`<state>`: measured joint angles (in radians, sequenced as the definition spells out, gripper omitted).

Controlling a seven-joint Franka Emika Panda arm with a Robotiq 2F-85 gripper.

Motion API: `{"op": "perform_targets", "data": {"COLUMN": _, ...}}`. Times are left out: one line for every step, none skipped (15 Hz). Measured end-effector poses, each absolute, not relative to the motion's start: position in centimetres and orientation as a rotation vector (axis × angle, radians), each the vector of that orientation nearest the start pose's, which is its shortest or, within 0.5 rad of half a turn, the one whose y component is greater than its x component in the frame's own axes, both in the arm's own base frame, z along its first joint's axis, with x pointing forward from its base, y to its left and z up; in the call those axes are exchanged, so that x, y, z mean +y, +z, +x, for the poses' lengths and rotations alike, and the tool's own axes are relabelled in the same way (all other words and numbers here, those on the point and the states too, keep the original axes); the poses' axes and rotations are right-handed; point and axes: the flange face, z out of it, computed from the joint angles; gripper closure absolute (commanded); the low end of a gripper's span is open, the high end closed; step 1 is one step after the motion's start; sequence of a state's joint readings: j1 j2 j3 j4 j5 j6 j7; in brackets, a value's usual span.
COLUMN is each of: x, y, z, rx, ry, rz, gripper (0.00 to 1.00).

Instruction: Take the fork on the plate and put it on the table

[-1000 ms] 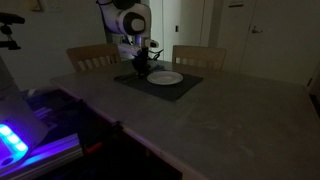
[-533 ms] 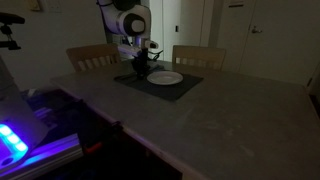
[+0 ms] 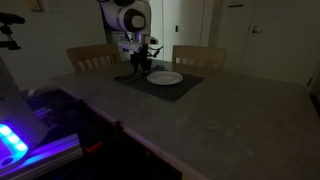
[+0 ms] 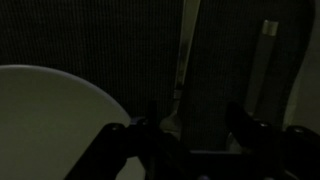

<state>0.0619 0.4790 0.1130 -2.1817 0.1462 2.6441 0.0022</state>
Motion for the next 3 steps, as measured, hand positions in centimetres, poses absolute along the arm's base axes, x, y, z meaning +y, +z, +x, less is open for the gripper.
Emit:
{"op": "perform_targets", "data": {"x": 9.5, "y": 17.1, "z": 54.8, "rx": -0.051, "ry": 0.053, "rz": -3.022, "gripper": 0.00}}
{"op": "perform_targets", "data": {"x": 9.5, "y": 17.6, "z": 54.7, "rx": -0.054, "ry": 0.068, "rz": -3.021, "gripper": 0.00}}
{"op": "perform_targets", "data": {"x": 9.5, "y": 18.2, "z": 54.7, "rx": -0.059, "ry": 0.085, "rz": -3.020, "gripper": 0.00}}
